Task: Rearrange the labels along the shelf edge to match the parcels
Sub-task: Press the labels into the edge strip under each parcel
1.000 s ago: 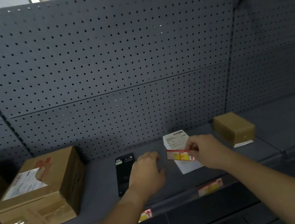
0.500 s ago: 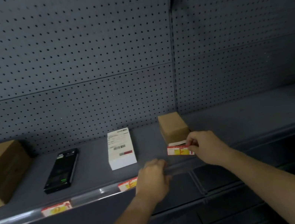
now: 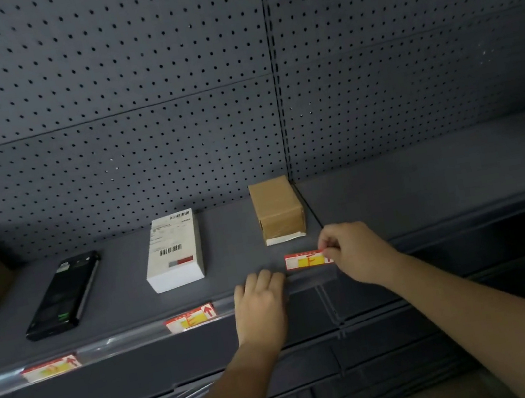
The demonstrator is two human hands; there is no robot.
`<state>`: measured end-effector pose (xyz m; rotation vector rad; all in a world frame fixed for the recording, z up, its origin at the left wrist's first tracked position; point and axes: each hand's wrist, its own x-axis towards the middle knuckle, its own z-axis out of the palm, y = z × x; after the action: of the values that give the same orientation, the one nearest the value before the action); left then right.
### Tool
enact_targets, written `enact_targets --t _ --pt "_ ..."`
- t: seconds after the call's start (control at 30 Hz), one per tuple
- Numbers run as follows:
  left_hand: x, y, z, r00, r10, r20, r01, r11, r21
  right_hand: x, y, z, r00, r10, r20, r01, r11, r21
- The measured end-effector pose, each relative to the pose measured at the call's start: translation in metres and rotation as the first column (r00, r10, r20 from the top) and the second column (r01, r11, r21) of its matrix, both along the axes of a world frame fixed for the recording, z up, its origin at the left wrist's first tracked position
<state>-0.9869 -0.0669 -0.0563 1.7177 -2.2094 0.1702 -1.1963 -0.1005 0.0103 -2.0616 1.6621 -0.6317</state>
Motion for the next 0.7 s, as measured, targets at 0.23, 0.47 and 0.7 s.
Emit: enact_targets --t 0.23,0.47,0.7 --pt "-0.005 -0.005 -0.01 0.999 0.051 -0.017 -0.051 0.998 -0.041 -0.001 0.0 -0.01 1.0 0.005 0.002 -0.005 1.0 0.011" --pt "-0.011 -0.003 -0.016 0.995 0.1 -0.021 -0.101 0.995 -0.027 -0.005 -0.001 -0.013 1.0 -0.005 0.007 0.005 1.0 0.001" --pt "-0.012 0.001 -0.022 0.991 0.09 -0.098 -0.099 0.991 -0.088 -0.006 -0.002 -0.014 0.998 0.061 -0.034 -0.062 0.998 -0.023"
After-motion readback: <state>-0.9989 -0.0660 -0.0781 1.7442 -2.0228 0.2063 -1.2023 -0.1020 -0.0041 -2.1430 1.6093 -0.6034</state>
